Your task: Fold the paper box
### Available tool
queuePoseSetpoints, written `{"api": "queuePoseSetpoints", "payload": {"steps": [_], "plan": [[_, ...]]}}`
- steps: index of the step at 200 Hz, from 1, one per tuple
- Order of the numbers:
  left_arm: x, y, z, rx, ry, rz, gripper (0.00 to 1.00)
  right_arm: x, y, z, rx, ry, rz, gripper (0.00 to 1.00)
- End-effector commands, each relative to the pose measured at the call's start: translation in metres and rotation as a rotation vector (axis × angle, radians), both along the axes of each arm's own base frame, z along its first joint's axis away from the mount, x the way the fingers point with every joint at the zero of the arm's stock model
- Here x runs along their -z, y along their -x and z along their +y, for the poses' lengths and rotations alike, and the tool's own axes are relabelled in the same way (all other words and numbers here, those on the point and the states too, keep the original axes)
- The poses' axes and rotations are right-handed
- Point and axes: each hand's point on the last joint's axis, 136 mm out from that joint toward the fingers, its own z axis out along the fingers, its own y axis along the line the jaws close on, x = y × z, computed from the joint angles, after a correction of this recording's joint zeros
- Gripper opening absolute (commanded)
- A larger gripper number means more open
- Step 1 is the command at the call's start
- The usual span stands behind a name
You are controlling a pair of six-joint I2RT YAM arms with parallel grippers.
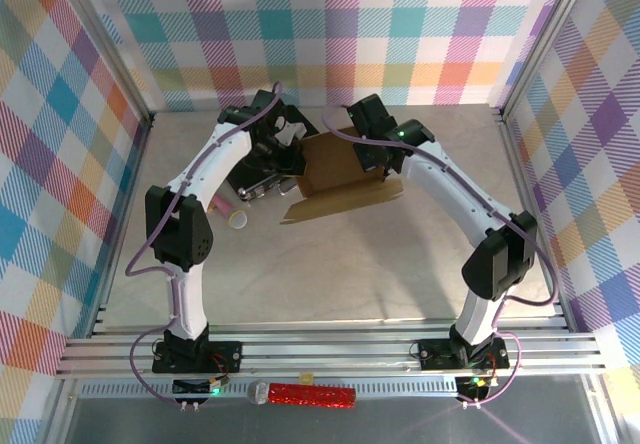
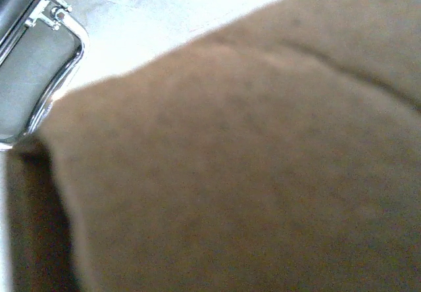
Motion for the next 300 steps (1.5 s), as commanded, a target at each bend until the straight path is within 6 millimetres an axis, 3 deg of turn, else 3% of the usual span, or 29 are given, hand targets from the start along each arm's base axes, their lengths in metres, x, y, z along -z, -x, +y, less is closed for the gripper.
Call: {"api": "queuePoseSetpoints", "payload": {"steps": [1, 35, 79, 92, 103, 155, 242, 300], "plan": [[-0.042, 0.016, -0.021, 0.049, 0.03, -0.077, 0.0, 0.014, 0.0, -0.014, 0.055, 0.13, 0.036, 0.0], [-0.039, 0.018, -0.017, -0.008, -0.037, -0.087, 0.0, 0.007, -0.004, -0.03, 0.138, 0.195, -0.003, 0.0], [-0.046, 0.03, -0.032, 0.057, 0.057, -0.077, 0.0, 0.004, 0.009, 0.017, -0.087, -0.123, 0.077, 0.0], [-0.049, 0.035, -0.036, 0.087, 0.088, -0.07, 0.0, 0.003, 0.012, 0.026, -0.138, -0.2, 0.117, 0.11], [-0.049, 0.038, -0.039, 0.106, 0.102, -0.062, 0.0, 0.003, 0.012, 0.028, -0.153, -0.233, 0.135, 0.15], [-0.052, 0.041, -0.04, 0.129, 0.107, -0.062, 0.0, 0.006, 0.005, 0.018, -0.133, -0.289, 0.165, 0.19], [-0.057, 0.038, -0.041, 0.13, 0.114, -0.073, 0.0, 0.014, 0.0, 0.017, -0.145, -0.321, 0.194, 0.43], [-0.061, 0.037, -0.042, 0.132, 0.121, -0.086, 0.0, 0.027, -0.01, 0.003, -0.103, -0.226, 0.182, 0.46]]}}
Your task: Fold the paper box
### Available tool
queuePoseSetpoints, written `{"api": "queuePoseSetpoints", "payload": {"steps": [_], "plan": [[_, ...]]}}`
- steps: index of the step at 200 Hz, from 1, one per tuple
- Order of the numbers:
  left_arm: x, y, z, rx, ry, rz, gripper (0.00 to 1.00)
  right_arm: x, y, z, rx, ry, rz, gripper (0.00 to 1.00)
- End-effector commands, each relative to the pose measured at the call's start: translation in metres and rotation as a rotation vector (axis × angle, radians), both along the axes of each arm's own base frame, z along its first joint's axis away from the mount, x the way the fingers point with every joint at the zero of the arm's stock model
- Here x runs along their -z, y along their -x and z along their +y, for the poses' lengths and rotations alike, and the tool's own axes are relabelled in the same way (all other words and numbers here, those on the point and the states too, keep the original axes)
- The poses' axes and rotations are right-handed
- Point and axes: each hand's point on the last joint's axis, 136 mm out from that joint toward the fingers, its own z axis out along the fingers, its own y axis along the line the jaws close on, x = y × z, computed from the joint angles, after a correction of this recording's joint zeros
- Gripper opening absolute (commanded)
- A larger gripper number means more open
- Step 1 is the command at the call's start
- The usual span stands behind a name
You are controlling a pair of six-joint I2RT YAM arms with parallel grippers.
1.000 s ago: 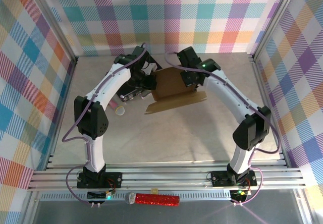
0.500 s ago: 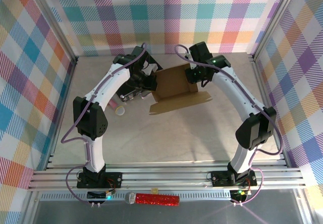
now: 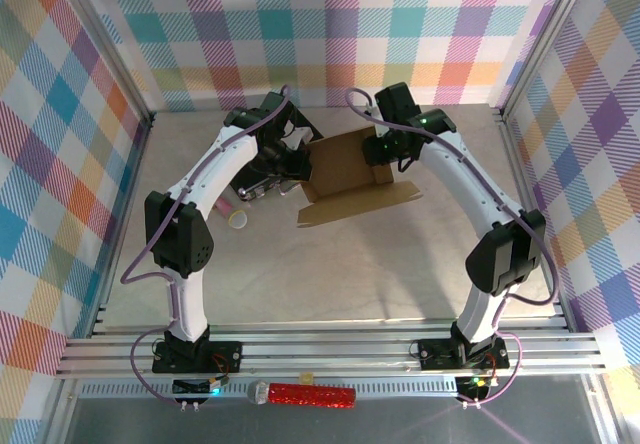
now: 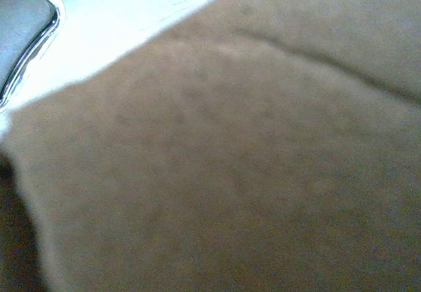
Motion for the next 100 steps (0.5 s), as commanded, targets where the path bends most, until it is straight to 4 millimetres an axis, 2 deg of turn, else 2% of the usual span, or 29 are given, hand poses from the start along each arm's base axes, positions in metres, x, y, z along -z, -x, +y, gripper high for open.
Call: {"api": "queuePoseSetpoints", "payload": {"steps": [1, 28, 68, 100], "plan": [[-0.051, 0.013, -0.029, 0.13, 0.153, -0.103, 0.0, 0.013, -0.011, 0.005, -0.017, 0.031, -0.005, 0.46], [-0.053, 0.012, -0.029, 0.126, 0.157, -0.106, 0.0, 0.013, -0.018, -0.005, 0.021, 0.082, -0.036, 0.36], [-0.052, 0.011, -0.03, 0.119, 0.156, -0.102, 0.0, 0.011, -0.023, -0.01, 0.052, 0.112, -0.056, 0.31], [-0.051, 0.01, -0.029, 0.113, 0.151, -0.102, 0.0, 0.012, -0.024, -0.018, 0.086, 0.157, -0.064, 0.2]]}}
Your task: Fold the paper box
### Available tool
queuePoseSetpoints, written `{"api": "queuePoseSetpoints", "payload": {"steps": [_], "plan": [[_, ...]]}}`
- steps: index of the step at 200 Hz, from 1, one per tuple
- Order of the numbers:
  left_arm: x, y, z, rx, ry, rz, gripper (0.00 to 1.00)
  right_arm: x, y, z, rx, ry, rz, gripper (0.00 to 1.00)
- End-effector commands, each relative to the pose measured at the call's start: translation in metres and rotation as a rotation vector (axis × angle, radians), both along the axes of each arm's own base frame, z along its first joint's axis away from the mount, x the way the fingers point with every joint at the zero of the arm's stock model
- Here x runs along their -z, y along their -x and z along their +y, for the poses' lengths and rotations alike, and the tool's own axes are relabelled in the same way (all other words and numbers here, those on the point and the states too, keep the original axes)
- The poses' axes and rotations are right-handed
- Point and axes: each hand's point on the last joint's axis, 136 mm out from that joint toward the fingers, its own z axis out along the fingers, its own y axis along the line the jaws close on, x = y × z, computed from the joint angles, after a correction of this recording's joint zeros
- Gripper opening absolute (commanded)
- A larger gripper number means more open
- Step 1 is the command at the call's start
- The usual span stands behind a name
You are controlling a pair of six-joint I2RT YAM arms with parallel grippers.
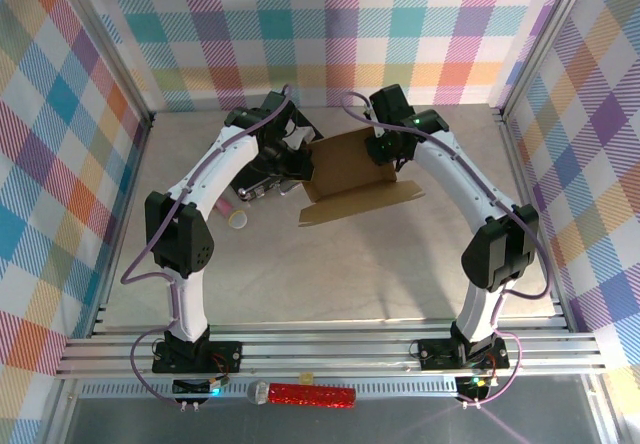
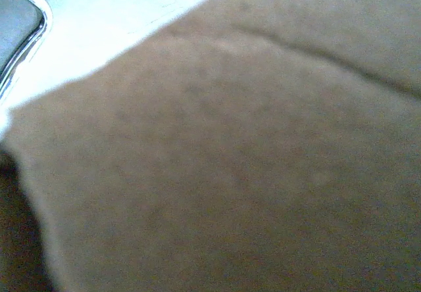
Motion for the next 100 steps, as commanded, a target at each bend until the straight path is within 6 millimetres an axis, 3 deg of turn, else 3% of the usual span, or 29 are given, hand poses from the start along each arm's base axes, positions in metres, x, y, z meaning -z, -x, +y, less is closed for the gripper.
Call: {"api": "queuePoseSetpoints", "payload": {"steps": [1, 79, 100], "plan": [[-0.048, 0.009, -0.025, 0.099, 0.136, -0.097, 0.0, 0.004, -0.009, -0.003, 0.031, 0.053, -0.023, 0.2], [-0.044, 0.0, -0.017, 0.041, 0.068, -0.09, 0.0, 0.001, -0.012, -0.025, 0.122, 0.219, -0.059, 0.0], [-0.041, -0.002, -0.013, 0.008, 0.026, -0.092, 0.0, -0.003, -0.014, -0.035, 0.169, 0.29, -0.082, 0.0]]}}
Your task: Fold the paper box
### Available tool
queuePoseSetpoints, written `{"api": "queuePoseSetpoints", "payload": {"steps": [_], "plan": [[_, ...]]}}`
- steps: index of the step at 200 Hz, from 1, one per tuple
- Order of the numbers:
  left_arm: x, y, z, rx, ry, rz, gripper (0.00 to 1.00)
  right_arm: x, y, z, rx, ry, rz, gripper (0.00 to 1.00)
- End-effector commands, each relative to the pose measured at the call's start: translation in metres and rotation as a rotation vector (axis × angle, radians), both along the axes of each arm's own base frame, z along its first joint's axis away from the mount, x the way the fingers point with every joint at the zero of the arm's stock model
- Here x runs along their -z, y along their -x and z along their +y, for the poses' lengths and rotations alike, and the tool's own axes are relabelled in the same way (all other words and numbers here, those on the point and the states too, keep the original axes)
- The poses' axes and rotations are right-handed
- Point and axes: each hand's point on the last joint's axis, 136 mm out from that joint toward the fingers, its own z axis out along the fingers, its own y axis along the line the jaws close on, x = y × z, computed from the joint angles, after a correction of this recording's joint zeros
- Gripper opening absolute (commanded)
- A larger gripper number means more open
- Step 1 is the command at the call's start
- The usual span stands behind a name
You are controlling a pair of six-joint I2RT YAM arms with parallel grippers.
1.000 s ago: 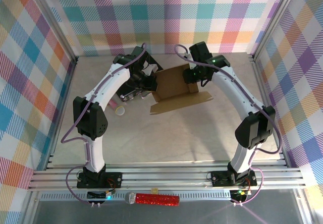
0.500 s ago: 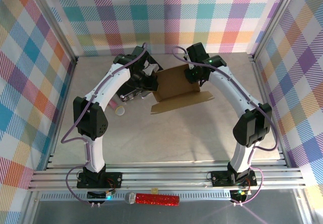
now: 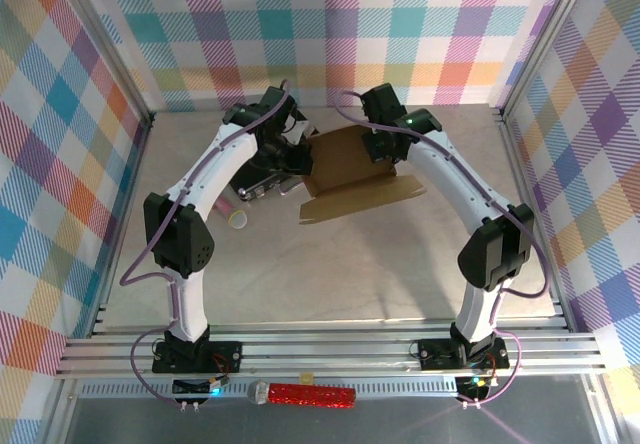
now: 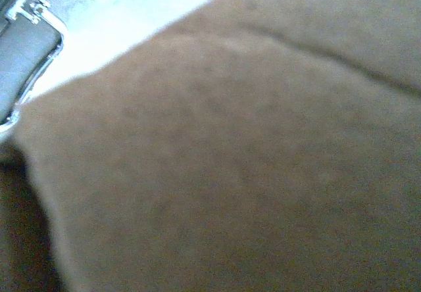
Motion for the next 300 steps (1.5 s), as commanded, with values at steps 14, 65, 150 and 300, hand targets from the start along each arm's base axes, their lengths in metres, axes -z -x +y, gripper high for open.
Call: {"api": "queuePoseSetpoints", "payload": {"steps": [14, 65, 150, 300], "plan": [[-0.024, 0.006, -0.01, 0.017, -0.001, -0.051, 0.0, 0.011, -0.004, -0.032, 0.117, 0.21, 0.004, 0.0], [-0.014, 0.004, 0.004, -0.091, -0.109, -0.047, 0.0, 0.001, -0.003, -0.052, 0.24, 0.343, -0.046, 0.0], [-0.018, 0.009, -0.003, -0.103, -0.07, -0.01, 0.0, 0.001, -0.001, -0.038, 0.19, 0.289, -0.021, 0.0], [-0.025, 0.01, -0.007, -0.085, -0.049, -0.003, 0.0, 0.009, 0.03, 0.002, -0.03, -0.155, 0.18, 0.35]]}}
